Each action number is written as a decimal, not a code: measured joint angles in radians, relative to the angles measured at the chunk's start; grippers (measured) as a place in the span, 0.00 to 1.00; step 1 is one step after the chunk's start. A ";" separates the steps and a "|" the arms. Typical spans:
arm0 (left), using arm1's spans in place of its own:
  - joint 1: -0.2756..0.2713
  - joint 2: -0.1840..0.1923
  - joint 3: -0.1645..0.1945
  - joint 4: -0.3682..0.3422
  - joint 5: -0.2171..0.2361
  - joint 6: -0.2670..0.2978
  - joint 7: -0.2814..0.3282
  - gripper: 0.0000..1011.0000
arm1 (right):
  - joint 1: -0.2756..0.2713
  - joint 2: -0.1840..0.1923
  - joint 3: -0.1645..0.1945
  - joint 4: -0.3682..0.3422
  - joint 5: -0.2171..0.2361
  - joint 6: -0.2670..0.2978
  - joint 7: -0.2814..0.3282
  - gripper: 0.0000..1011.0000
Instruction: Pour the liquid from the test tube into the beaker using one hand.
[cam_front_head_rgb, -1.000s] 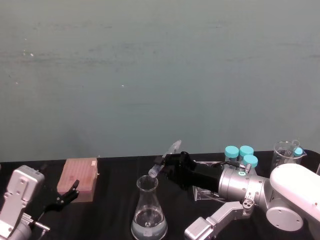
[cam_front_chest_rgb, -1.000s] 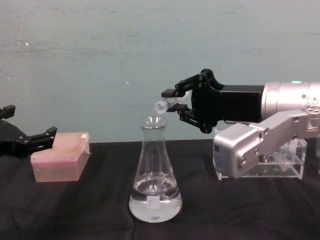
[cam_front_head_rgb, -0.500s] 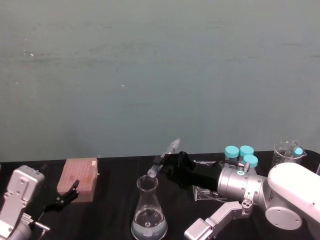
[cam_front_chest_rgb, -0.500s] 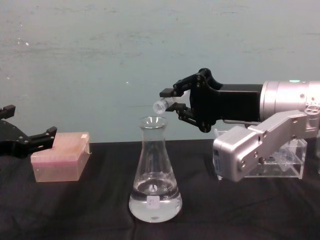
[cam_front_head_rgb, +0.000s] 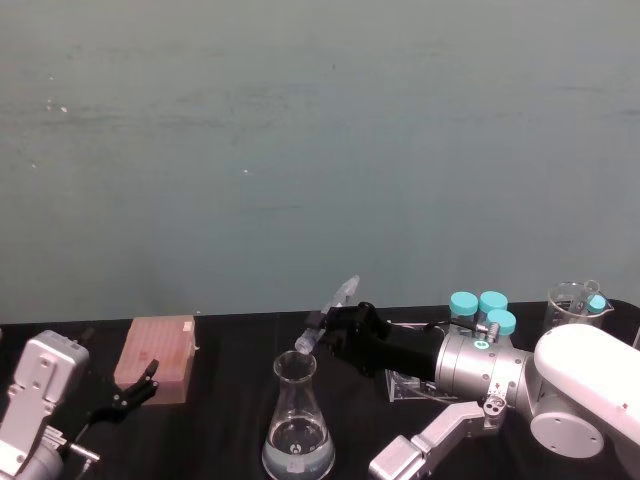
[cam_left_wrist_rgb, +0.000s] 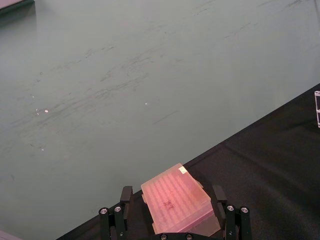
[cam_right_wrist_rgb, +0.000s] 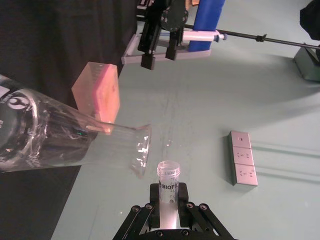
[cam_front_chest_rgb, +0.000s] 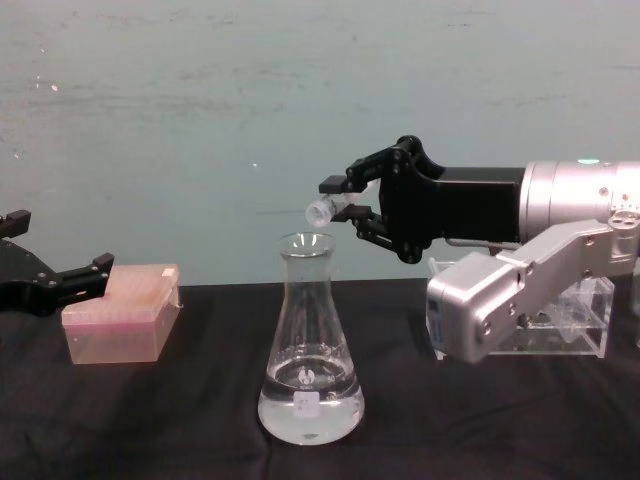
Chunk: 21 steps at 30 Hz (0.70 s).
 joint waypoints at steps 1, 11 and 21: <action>0.000 0.000 0.000 0.000 0.000 0.000 0.000 0.99 | 0.000 0.000 0.001 0.000 0.003 0.000 0.000 0.20; 0.000 0.000 0.000 0.000 0.000 0.000 0.000 0.99 | -0.035 -0.005 0.066 -0.018 0.136 -0.031 0.060 0.20; 0.000 0.000 0.000 0.000 0.000 0.000 0.000 0.99 | -0.104 -0.004 0.197 -0.081 0.510 -0.026 0.319 0.20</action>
